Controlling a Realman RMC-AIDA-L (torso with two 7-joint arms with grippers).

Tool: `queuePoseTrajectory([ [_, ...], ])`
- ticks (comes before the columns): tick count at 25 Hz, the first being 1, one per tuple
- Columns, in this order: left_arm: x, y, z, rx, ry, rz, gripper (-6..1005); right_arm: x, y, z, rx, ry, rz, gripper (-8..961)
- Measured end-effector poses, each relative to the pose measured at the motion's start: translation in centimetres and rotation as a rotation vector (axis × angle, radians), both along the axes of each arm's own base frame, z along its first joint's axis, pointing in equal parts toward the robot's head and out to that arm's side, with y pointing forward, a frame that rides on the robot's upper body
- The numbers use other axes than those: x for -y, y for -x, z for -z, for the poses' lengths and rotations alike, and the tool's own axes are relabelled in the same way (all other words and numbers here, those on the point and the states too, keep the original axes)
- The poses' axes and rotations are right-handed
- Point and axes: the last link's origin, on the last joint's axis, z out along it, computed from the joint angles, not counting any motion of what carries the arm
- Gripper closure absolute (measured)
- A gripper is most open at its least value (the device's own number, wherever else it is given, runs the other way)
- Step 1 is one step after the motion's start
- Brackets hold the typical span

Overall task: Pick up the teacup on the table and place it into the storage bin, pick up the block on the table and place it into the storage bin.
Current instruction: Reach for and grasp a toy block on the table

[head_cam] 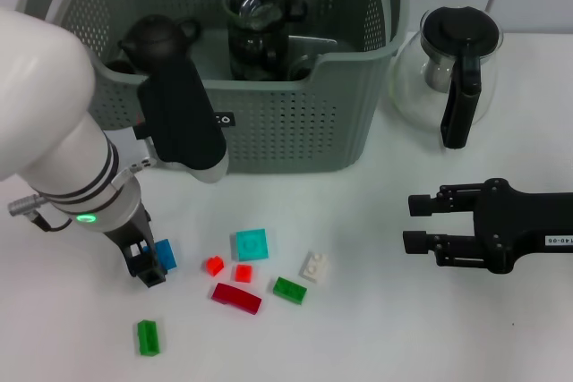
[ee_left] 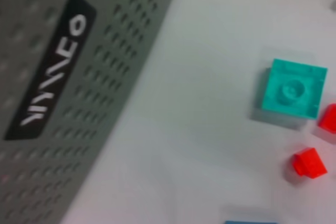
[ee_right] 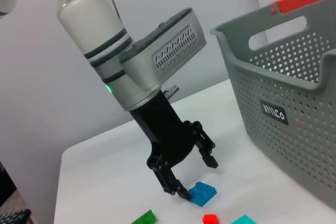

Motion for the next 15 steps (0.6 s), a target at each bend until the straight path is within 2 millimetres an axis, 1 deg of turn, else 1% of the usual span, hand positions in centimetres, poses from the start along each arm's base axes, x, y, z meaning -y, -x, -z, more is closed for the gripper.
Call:
queuePoseTrajectory([
  [15,0.02,0.5,0.83,-0.01,0.014,-0.004,297,-0.03,0.02,0.0,0.0,0.0,-0.001,361],
])
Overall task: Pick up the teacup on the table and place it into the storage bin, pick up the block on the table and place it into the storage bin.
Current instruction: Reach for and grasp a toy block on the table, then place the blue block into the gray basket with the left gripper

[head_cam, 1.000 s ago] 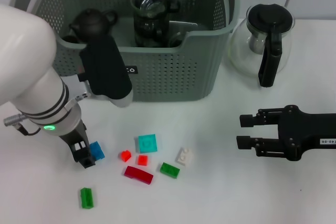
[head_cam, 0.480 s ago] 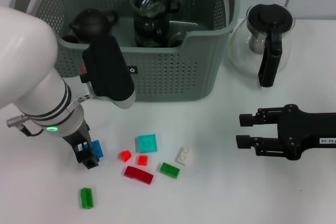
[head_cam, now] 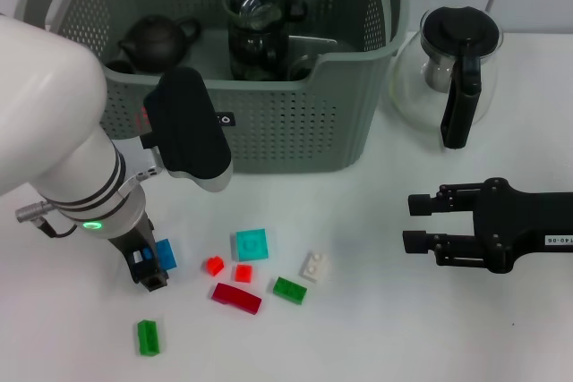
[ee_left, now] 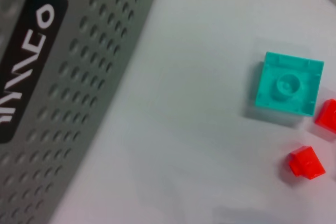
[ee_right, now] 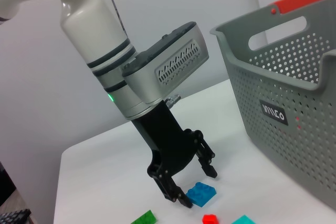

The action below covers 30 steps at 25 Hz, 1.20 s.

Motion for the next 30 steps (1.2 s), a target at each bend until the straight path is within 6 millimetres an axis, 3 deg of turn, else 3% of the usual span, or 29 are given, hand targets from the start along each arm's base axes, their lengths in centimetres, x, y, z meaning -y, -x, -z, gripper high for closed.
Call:
queuePoseTrajectory([
  [6,-0.08,0.09,-0.1,0.003,-0.006,-0.007,303,0.02,-0.01,0.0,0.0,0.0,0.0,361],
  [16,-0.13,0.2,0.01,0.0,-0.005,-0.017,606,0.1,0.01,-0.01,-0.004,0.005,0.001,361],
  [30,-0.18,-0.09,-0.44,0.002,-0.013,-0.018,619,0.22,-0.08,-0.02,-0.005,0.006,0.002,361],
])
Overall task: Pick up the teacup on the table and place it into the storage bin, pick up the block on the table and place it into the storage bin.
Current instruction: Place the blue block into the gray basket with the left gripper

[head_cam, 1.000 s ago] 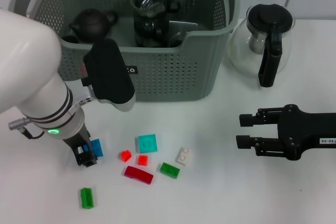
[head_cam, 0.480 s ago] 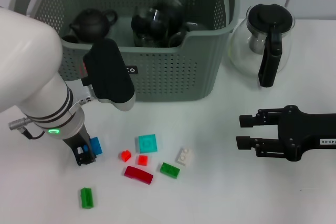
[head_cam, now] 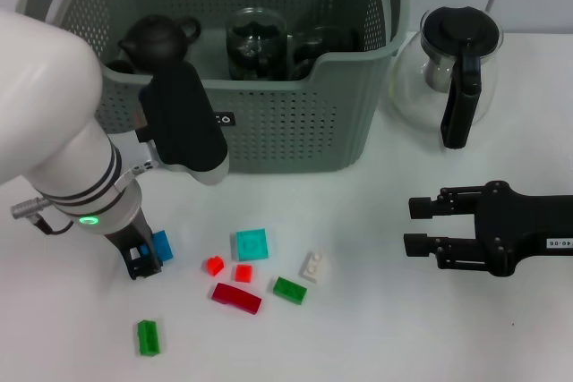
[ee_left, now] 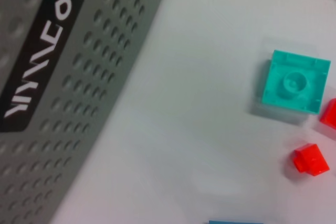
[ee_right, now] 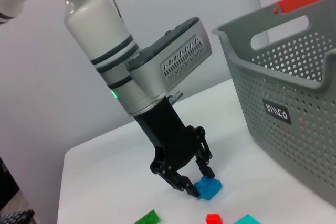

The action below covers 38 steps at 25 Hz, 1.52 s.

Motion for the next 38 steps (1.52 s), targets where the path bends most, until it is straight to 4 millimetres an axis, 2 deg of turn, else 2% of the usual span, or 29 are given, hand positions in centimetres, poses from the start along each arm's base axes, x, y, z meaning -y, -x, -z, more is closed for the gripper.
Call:
queuePoseTrajectory([
  [5,-0.2,-1.0,-1.8,0.053,-0.009,0.015,622,0.0,0.0,0.0,0.0,0.001,0.0,360],
  [10,-0.3,-2.7,-5.6,0.272,0.011,0.012,623,0.0,0.1,0.0,-0.001,0.003,0.002,360],
  [11,-0.3,-2.7,-5.6,0.272,0.011,0.012,623,0.0,0.1,0.0,-0.001,0.003,0.002,360],
  [13,-0.3,-3.3,-8.8,0.449,0.023,0.013,623,0.0,0.1,0.0,-0.002,0.004,0.003,360],
  [19,-0.2,-4.3,-14.0,0.775,0.008,0.096,622,0.0,0.1,0.0,-0.003,0.006,0.003,360],
  [24,-0.9,-5.6,-15.9,0.939,-0.071,0.201,622,0.0,0.1,0.0,-0.003,0.006,0.003,360],
  [28,-2.9,-7.6,-15.9,0.985,-0.163,0.265,624,0.0,0.1,0.0,-0.003,0.006,0.004,360],
  [32,-6.4,-9.7,-13.7,0.97,-0.242,0.273,626,0.0,0.2,0.0,-0.006,0.01,-0.001,360],
  [38,-12.1,-9.8,-9.4,0.807,-0.41,0.244,618,0.1,0.2,0.0,-0.01,0.013,-0.002,360],
])
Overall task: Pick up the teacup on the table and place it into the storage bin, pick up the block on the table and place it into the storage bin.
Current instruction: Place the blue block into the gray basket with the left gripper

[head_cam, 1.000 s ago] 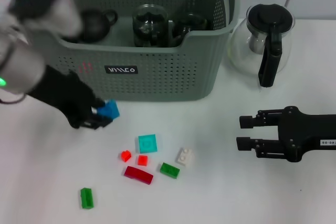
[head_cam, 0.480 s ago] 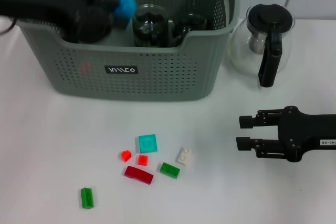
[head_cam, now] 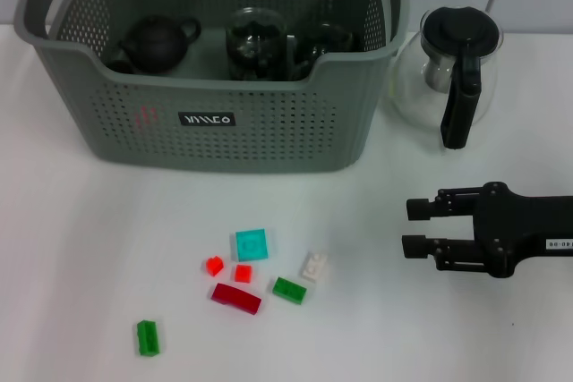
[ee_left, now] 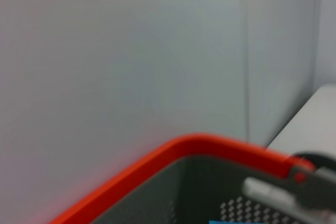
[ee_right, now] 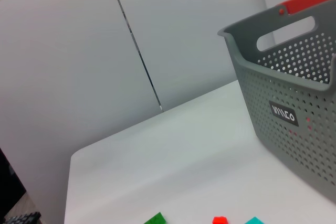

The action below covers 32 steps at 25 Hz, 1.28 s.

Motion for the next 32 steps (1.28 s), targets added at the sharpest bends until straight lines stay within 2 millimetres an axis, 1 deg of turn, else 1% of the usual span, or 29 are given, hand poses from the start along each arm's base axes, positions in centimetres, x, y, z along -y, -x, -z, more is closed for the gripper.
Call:
queuePoseTrajectory([
  [1,-0.5,0.0,0.6,-0.021,-0.01,-0.006,614,0.0,0.0,0.0,-0.001,-0.001,0.001,360],
  [2,-1.3,0.2,1.8,-0.057,-0.017,-0.016,609,0.0,0.0,0.0,-0.002,-0.002,0.001,360],
  [3,-1.7,0.2,2.3,-0.072,-0.021,-0.018,604,0.0,0.0,0.0,-0.002,-0.003,0.002,360],
  [4,-2.2,0.4,3.3,-0.102,-0.024,-0.025,599,0.0,0.0,0.0,-0.003,-0.003,0.002,360],
  [7,-3.0,0.7,4.8,-0.16,-0.047,-0.03,585,0.0,0.0,-0.1,-0.004,-0.004,0.003,360],
  [11,-3.5,0.9,5.6,-0.202,-0.07,-0.039,565,0.0,-0.1,-0.1,-0.004,-0.007,0.004,360],
  [16,-3.5,1.7,6.6,-0.269,-0.043,-0.054,541,0.0,-0.1,-0.1,-0.004,-0.011,0.0,360],
  [23,-3.8,1.5,6.1,-0.238,-0.05,-0.099,507,-0.1,0.0,-0.1,-0.001,-0.01,-0.003,360],
  [27,-3.6,1.3,5.8,-0.227,-0.038,-0.11,488,-0.1,-0.1,-0.1,-0.001,-0.01,-0.001,360],
  [29,-3.4,1.1,5.0,-0.199,-0.047,-0.125,478,0.0,-0.1,-0.1,-0.002,-0.01,-0.001,360],
  [32,-2.6,0.4,2.1,-0.086,-0.083,-0.152,464,0.0,-0.1,-0.1,-0.002,-0.01,-0.001,360],
])
